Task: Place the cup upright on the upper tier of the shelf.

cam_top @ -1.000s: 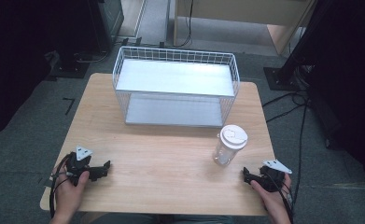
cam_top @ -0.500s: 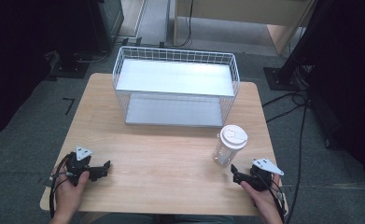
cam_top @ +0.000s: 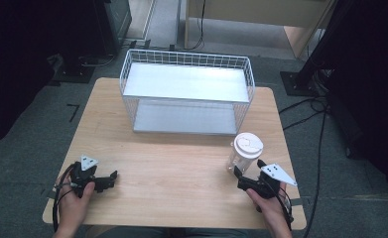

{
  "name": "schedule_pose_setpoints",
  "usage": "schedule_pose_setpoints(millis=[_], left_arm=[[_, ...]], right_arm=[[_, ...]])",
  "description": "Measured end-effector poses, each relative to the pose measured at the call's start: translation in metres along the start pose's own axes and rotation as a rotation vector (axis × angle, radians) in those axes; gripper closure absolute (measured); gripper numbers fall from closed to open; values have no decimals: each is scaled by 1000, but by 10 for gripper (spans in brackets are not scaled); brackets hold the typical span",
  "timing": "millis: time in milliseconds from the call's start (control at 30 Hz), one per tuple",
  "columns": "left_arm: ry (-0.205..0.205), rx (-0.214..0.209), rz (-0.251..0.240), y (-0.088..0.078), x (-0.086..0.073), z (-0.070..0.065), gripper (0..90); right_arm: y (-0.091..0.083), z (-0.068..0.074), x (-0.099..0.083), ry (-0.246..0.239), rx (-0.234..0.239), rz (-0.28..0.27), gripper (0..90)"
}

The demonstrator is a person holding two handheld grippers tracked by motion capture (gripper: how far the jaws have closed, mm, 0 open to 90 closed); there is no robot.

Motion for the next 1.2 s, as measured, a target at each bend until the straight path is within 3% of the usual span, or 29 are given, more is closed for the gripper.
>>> schedule_pose_setpoints(millis=[200, 267, 533, 633, 867, 1000, 1200], left_arm=[[0, 0, 0, 0, 0, 0, 0], [0, 0, 0, 0, 0, 0, 0], [0, 0, 0, 0, 0, 0, 0], [0, 0, 0, 0, 0, 0, 0], [0, 0, 0, 0, 0, 0, 0], [0, 0, 0, 0, 0, 0, 0], [0, 0, 0, 0, 0, 0, 0]], right_arm=[[12, 12, 3, 5, -4, -41, 62], [17, 15, 3, 1, -28, -58, 61], [29, 22, 13, 33, -60, -183, 64], [28, 27, 18, 36, -73, -237, 86], [26, 32, 24, 17, -108, -277, 141], [21, 33, 28, 46, -112, -306, 157], [11, 46, 42, 4, -89, -359, 157]])
Point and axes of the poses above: each handheld gripper's, and its own axes: y roughly forward along the jaws, x roughly out of its top, z roughly to its left, the point moved 2 cm from there along y, roughly forward along the jaws, and after that the axes turned 13 degrees about y, right-handed, at the moved point
